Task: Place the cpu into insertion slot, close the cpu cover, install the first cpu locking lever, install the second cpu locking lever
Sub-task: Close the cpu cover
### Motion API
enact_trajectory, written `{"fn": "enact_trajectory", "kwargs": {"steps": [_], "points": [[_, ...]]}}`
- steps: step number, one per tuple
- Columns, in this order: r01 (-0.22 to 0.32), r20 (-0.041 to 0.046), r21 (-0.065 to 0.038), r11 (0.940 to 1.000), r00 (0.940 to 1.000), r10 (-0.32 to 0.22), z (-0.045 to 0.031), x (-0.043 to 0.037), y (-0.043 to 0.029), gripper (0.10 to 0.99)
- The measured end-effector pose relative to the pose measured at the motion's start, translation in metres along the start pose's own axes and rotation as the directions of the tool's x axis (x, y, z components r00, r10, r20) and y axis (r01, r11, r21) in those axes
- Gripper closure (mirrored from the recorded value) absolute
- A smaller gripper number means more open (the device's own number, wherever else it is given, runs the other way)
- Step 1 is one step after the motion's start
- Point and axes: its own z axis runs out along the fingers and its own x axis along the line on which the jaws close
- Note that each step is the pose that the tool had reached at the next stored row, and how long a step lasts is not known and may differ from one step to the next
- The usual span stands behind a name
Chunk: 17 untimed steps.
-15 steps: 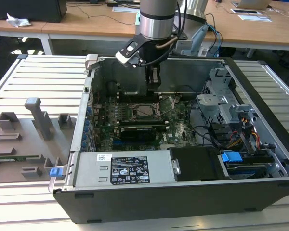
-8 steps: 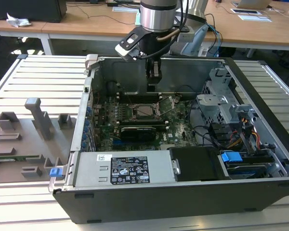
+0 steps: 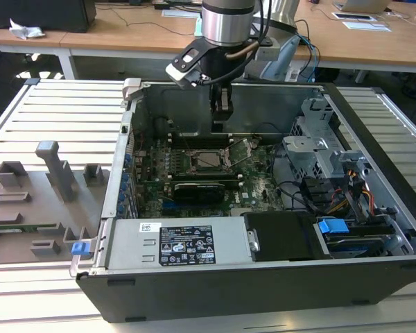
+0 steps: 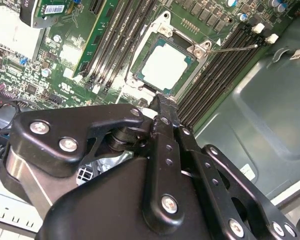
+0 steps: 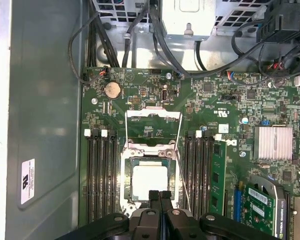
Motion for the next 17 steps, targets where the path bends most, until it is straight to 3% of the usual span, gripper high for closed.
{"fn": "enact_trajectory", "kwargs": {"steps": [4, 8, 11, 15, 17], "points": [[0.000, 0.0026, 0.000, 1.0000, 1.0000, 0.000, 0.0000, -0.0001, 0.0042, 0.976], [0.000, 0.0081, 0.001, 1.0000, 1.0000, 0.000, 0.0004, -0.0005, 0.0253, 0.976], [0.000, 0.0108, 0.001, 1.0000, 0.9999, 0.000, 0.0005, -0.0007, 0.0324, 0.976], [0.000, 0.0180, 0.003, 1.0000, 0.9998, 0.000, 0.0011, -0.0011, 0.0588, 0.976], [0.000, 0.0190, 0.004, 1.0000, 0.9998, -0.001, 0.0012, -0.0011, 0.0645, 0.976]]}}
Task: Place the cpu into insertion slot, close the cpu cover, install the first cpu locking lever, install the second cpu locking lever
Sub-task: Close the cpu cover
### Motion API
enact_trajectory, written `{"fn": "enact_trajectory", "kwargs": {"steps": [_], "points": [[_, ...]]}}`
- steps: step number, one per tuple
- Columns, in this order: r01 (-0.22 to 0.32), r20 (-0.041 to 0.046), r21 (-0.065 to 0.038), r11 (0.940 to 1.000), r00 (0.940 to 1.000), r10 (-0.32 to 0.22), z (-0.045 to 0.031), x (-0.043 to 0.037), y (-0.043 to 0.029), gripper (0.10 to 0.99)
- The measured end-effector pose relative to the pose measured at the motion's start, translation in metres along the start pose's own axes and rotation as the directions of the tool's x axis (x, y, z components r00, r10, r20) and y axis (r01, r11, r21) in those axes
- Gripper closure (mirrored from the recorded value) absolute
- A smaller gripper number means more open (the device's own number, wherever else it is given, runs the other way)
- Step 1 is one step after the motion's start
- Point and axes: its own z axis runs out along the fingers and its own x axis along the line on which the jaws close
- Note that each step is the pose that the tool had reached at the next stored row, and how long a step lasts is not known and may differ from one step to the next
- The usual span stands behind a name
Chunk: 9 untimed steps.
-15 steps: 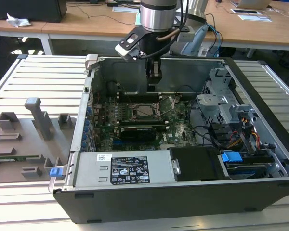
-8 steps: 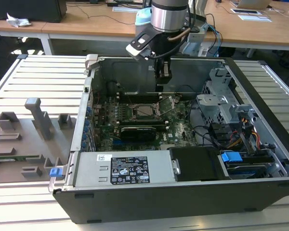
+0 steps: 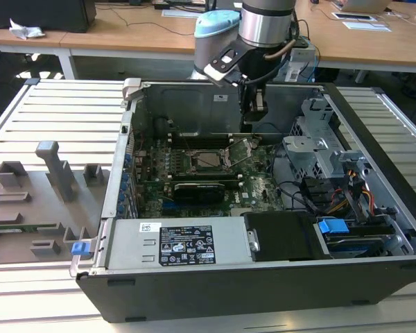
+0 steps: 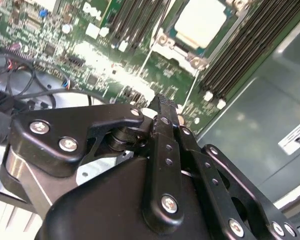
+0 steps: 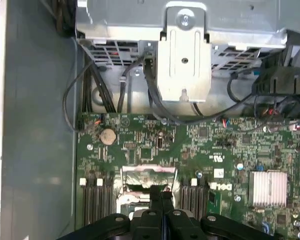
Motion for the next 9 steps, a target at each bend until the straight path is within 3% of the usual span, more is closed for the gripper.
{"fn": "enact_trajectory", "kwargs": {"steps": [4, 7, 9], "points": [[0.000, 0.0021, 0.001, 1.0000, 1.0000, 0.000, 0.0001, 0.0000, 0.0126, 0.976], [0.000, 0.0034, 0.002, 1.0000, 1.0000, 0.000, 0.0003, 0.0007, 0.0279, 0.976], [0.000, 0.0040, 0.003, 1.0000, 1.0000, 0.000, 0.0007, 0.0009, 0.0305, 0.976]]}}
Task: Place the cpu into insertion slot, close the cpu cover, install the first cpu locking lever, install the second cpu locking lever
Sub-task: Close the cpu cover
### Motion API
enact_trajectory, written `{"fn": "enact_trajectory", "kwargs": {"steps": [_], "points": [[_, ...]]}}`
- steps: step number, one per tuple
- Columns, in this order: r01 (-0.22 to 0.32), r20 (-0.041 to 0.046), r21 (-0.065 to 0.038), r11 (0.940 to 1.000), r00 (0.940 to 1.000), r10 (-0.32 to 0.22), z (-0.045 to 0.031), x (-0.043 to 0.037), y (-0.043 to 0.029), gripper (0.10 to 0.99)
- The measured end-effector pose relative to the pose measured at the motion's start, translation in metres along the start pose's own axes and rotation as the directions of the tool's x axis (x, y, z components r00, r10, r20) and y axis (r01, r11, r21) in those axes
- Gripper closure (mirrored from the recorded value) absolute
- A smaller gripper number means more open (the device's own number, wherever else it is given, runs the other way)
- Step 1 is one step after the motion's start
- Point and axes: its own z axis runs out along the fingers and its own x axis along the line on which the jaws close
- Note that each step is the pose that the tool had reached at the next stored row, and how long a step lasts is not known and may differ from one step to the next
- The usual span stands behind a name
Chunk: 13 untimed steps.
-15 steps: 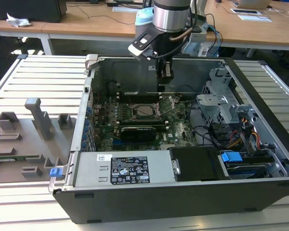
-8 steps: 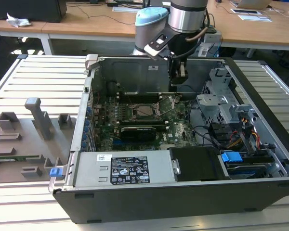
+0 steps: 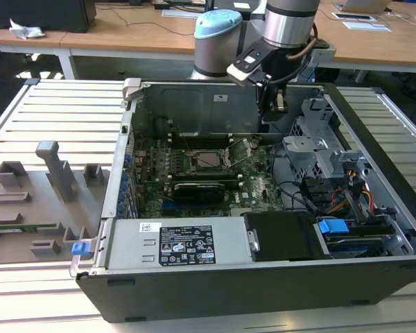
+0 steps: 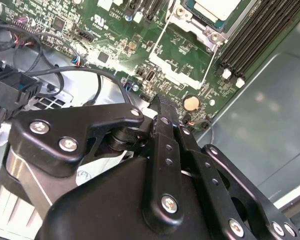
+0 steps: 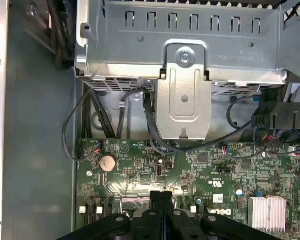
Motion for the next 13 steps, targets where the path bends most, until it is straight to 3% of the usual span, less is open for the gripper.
{"fn": "enact_trajectory", "kwargs": {"steps": [13], "points": [[0.000, -0.0001, 0.003, 1.0000, 1.0000, 0.000, 0.0172, 0.0008, 0.0006, 0.976]]}}
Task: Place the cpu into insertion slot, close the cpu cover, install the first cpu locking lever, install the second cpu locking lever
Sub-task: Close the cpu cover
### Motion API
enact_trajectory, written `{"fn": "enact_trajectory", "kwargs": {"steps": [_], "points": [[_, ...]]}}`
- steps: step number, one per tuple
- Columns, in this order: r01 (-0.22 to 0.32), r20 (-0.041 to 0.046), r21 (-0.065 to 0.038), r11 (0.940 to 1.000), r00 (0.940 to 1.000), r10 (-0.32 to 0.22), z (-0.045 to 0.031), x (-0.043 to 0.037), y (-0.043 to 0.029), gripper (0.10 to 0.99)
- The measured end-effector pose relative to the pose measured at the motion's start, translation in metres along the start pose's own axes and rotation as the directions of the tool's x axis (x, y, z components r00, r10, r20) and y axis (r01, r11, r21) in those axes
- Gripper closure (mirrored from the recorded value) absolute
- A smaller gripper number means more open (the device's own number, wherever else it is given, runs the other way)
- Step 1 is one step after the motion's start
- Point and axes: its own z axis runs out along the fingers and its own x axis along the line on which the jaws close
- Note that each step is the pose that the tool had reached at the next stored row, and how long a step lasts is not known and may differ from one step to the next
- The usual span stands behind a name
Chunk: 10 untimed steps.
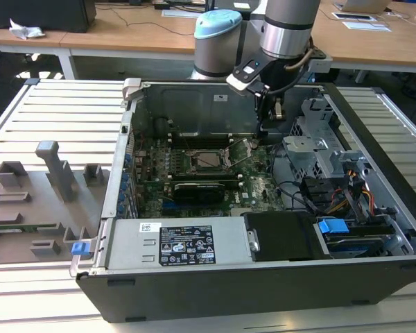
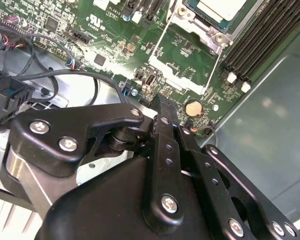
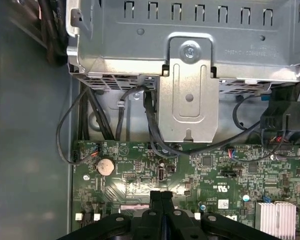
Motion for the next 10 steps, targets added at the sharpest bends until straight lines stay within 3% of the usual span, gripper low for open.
{"fn": "enact_trajectory", "kwargs": {"steps": [10], "points": [[0.000, -0.0001, 0.001, 1.0000, 1.0000, 0.000, 0.0162, 0.0007, -0.0002, 0.976]]}}
